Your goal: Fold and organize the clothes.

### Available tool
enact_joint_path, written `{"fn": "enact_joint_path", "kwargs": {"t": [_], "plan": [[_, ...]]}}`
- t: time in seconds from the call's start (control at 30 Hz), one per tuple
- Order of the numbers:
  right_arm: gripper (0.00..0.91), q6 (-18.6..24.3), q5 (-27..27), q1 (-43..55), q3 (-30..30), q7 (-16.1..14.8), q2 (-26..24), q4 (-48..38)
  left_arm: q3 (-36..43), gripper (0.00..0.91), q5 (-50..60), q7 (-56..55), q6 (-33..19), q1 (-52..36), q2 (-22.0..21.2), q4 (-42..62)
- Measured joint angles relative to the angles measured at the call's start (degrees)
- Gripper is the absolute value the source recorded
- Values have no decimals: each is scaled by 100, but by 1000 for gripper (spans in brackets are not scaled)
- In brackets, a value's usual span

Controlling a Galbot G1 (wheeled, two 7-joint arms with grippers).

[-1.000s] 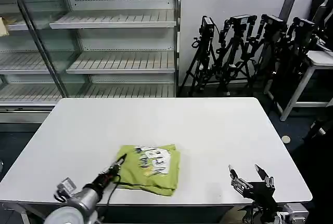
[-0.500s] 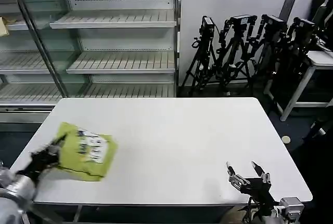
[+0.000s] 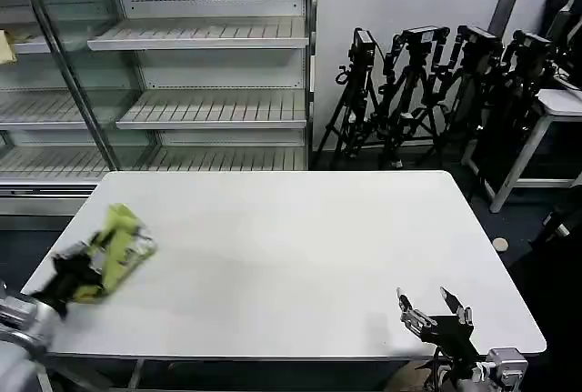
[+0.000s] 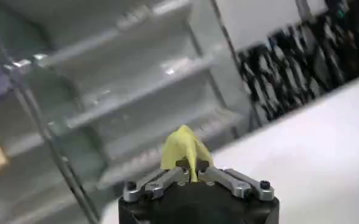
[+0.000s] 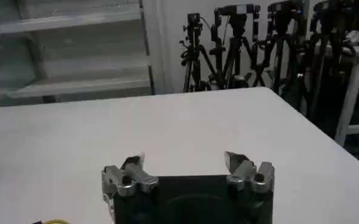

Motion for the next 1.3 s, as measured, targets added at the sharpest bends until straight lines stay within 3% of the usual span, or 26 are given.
{"fn": "enact_joint_path", "kwargs": {"t": [0.27, 0.6, 0.63, 0.67, 0.7, 0.73, 0.97, 1.3], "plan": [[907, 18, -83, -134, 57, -1, 61, 7, 1903, 40, 834, -311, 131, -769, -694, 248], [907, 28, -123, -137, 15, 1, 119, -34, 3491, 40, 427, -782, 643, -1872, -1308, 489], [907, 26, -124, -136, 13, 1, 122, -34, 3611, 71, 336, -827, 680, -1981, -1369, 535], [907, 25, -126, -134, 13, 3, 125, -33, 3706, 292, 261, -862, 715, -2064, -1420, 574], [907, 25, -127, -134, 14, 5, 126, -28, 3788, 635, 192, -892, 749, -2149, -1467, 612], [907, 21, -127, -134, 16, 5, 128, -22, 3875, 907, 129, -926, 784, -2239, -1517, 653], [907, -11, -125, -138, 43, 13, 130, 61, 4261, 907, -464, -1020, 879, -2673, -1802, 743], [907, 18, -203, -37, -10, 15, 123, 153, 4210, 907, -1681, -923, 759, -2607, -1814, 550]]}}
